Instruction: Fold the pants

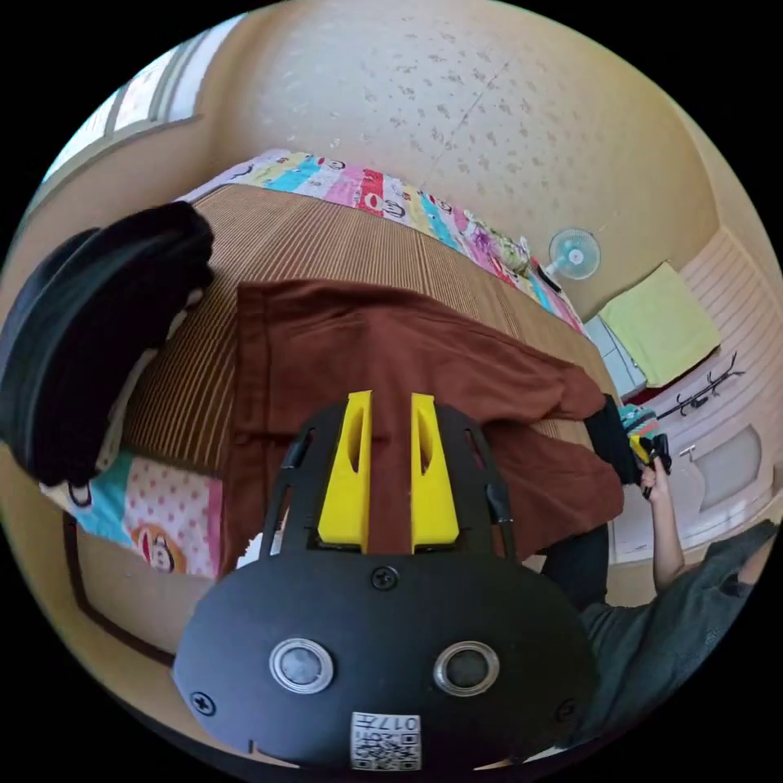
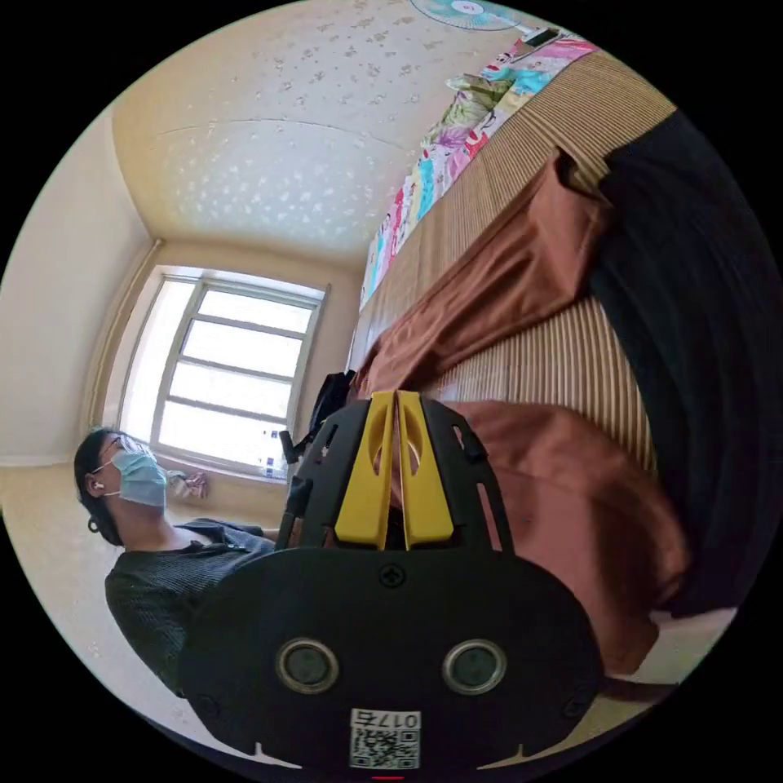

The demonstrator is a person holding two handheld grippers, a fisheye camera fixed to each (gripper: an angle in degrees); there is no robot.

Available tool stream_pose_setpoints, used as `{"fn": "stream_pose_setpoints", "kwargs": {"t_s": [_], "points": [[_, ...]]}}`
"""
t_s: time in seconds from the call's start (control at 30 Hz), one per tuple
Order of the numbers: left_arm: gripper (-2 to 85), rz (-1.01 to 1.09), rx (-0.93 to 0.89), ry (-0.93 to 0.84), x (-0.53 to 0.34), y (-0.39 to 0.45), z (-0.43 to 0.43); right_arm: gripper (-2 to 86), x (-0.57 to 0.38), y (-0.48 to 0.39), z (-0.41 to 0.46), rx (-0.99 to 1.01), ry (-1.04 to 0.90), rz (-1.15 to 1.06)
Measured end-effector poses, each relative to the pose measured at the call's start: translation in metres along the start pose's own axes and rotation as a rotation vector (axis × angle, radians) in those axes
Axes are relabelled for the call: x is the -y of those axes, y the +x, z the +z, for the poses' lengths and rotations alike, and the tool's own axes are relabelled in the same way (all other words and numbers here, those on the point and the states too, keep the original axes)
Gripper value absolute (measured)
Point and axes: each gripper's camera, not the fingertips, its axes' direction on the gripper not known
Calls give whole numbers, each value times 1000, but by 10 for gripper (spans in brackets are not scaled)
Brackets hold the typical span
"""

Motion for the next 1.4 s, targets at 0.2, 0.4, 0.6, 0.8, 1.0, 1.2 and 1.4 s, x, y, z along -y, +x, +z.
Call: {"fn": "stream_pose_setpoints", "kwargs": {"t_s": [0.2, 0.4, 0.6, 0.8, 1.0, 1.2, 1.4], "points": [[145, -421, 138, 278, -114, -62, -72, 4, -87, 16, -92, -25, 236, 115], [179, -646, -195, 168, -139, -110, -22, 4, -121, 32, -134, 69, 477, 193], [70, -668, -279, 103, -123, -99, -17, 6, -90, 27, -92, 202, 239, 195], [38, -438, -233, 218, -98, -85, -79, 25, -64, 50, -6, 145, -225, 283], [38, -582, -256, 234, -117, -127, -74, 187, -70, 89, 38, 45, -190, 432], [38, -581, -259, 242, -127, -130, -72, 209, -82, 111, 87, 65, -108, 457], [38, -540, -260, 236, -126, -125, -79, 42, -101, 119, 76, -77, 207, 426]]}}
